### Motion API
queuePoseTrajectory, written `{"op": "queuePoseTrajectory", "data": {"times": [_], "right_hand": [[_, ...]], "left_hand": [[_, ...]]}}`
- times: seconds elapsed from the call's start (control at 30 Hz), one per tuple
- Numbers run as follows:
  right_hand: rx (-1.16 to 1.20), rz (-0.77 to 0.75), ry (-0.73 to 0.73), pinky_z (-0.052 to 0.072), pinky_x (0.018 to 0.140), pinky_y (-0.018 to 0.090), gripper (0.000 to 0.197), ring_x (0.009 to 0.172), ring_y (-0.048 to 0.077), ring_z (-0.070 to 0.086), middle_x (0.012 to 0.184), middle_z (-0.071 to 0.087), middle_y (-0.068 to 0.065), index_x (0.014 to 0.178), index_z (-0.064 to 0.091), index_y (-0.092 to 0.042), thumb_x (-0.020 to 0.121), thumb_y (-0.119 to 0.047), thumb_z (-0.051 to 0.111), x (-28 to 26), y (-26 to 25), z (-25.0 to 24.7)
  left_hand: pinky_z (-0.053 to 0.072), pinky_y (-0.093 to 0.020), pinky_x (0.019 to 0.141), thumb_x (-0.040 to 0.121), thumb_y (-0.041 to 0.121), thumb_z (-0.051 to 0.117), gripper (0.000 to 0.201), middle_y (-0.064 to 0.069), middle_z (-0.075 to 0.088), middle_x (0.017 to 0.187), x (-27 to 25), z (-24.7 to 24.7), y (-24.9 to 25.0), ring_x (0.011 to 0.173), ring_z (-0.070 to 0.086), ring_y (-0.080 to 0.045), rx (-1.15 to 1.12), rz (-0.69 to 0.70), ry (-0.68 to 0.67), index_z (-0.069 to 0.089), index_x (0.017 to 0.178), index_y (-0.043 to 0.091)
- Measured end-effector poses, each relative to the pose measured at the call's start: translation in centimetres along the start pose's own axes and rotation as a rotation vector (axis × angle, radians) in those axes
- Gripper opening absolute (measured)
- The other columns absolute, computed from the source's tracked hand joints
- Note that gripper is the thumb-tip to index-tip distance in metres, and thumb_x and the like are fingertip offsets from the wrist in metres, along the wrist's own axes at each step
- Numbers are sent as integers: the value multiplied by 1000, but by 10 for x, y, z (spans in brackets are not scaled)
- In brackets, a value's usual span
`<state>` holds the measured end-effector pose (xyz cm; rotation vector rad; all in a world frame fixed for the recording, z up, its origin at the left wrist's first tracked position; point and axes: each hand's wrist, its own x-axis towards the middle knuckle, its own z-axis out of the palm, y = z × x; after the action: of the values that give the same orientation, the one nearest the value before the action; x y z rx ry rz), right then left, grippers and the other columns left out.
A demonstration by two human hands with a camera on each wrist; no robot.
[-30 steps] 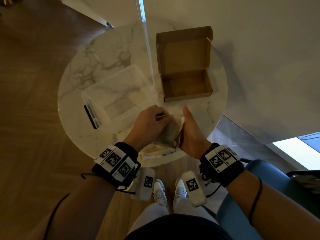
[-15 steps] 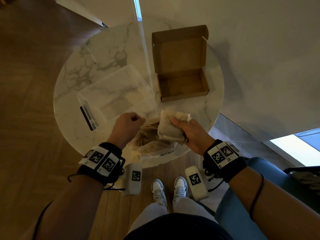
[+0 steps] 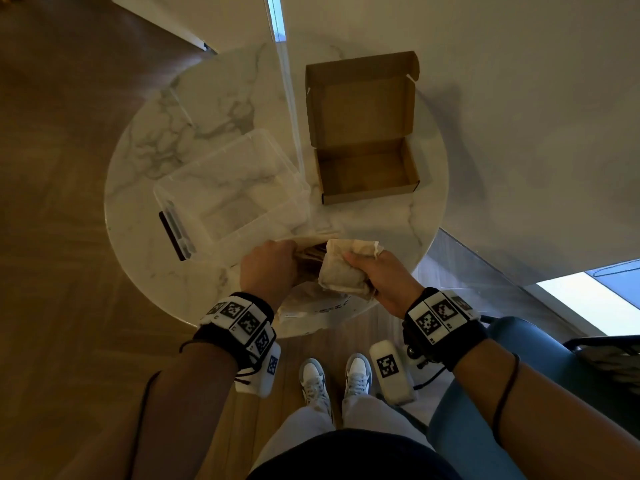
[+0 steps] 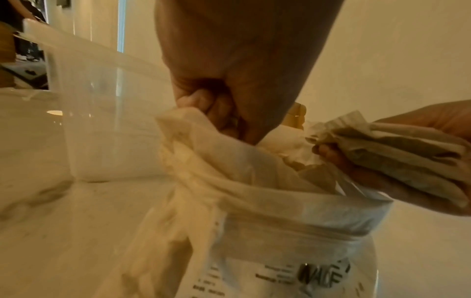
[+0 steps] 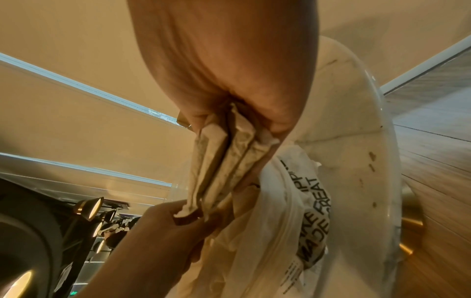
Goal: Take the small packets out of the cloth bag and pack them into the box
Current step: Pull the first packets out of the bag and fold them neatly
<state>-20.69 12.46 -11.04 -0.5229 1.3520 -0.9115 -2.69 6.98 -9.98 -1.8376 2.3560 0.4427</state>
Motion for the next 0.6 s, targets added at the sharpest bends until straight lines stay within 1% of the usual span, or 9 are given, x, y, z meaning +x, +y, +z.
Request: {"op": "queuePoseTrajectory", "data": {"times": [0.07, 0.17, 0.2, 0.3, 0.37, 0.43, 0.5, 0.6], "right_hand": [[-8, -5, -5, 52, 93, 41, 31, 108, 29, 64, 117, 66, 18, 121, 61, -6, 93, -19, 58, 0, 1, -1], [-16, -16, -22, 53, 87, 35, 28, 102, 25, 66, 113, 67, 15, 119, 61, -8, 94, -20, 56, -1, 0, -3], [-32, -21, -24, 54, 86, 35, 29, 102, 25, 66, 112, 67, 15, 119, 61, -8, 94, -21, 56, -1, 0, -3], [-48, -27, -26, 54, 91, 37, 32, 105, 26, 66, 115, 67, 15, 123, 61, -8, 94, -23, 56, 0, 2, -3], [-39, -31, -28, 54, 90, 35, 32, 106, 26, 65, 115, 67, 15, 124, 60, -7, 94, -21, 56, 1, 2, -2], [-54, -34, -14, 55, 86, 32, 31, 105, 26, 65, 115, 67, 16, 122, 61, -8, 95, -20, 56, 1, 1, 0], [-49, -34, -1, 54, 84, 30, 26, 102, 23, 65, 114, 66, 14, 117, 62, -10, 94, -20, 56, 0, 1, 1], [-46, -31, 9, 53, 88, 33, 26, 106, 25, 63, 117, 65, 14, 117, 61, -11, 94, -20, 56, 0, 1, 3]], "left_hand": [[42, -32, 58, 95, 25, 46, 24, -8, 66, 84, -3, -4, 0, 74, 62, -29, -43, 20, 55, 68, 97, 16], [41, -31, 57, 94, 28, 50, 24, -7, 64, 77, -10, -12, -1, 70, 58, -27, -149, 48, 112, 66, 86, 13], [40, -32, 56, 93, 28, 53, 23, -6, 62, 74, -12, -14, -2, 68, 56, -25, -198, 56, 126, 65, 82, 12], [35, -32, 54, 90, 25, 59, 24, -3, 54, 66, -13, -17, -6, 63, 50, -23, -373, 76, 121, 59, 71, 10], [37, -33, 54, 90, 25, 61, 26, -3, 53, 63, -13, -17, -8, 62, 51, -22, -444, 48, 114, 56, 67, 12], [41, -34, 56, 90, 27, 61, 24, -1, 55, 64, -11, -16, -11, 63, 54, -21, -457, 18, 101, 58, 71, 14], [40, -31, 54, 91, 29, 60, 20, 2, 55, 62, -12, -13, -16, 61, 54, -18, -465, -21, 90, 60, 76, 16], [38, -29, 52, 92, 30, 60, 14, 2, 56, 64, -16, -10, -23, 57, 52, -14, -482, -56, 115, 61, 88, 17]]}}
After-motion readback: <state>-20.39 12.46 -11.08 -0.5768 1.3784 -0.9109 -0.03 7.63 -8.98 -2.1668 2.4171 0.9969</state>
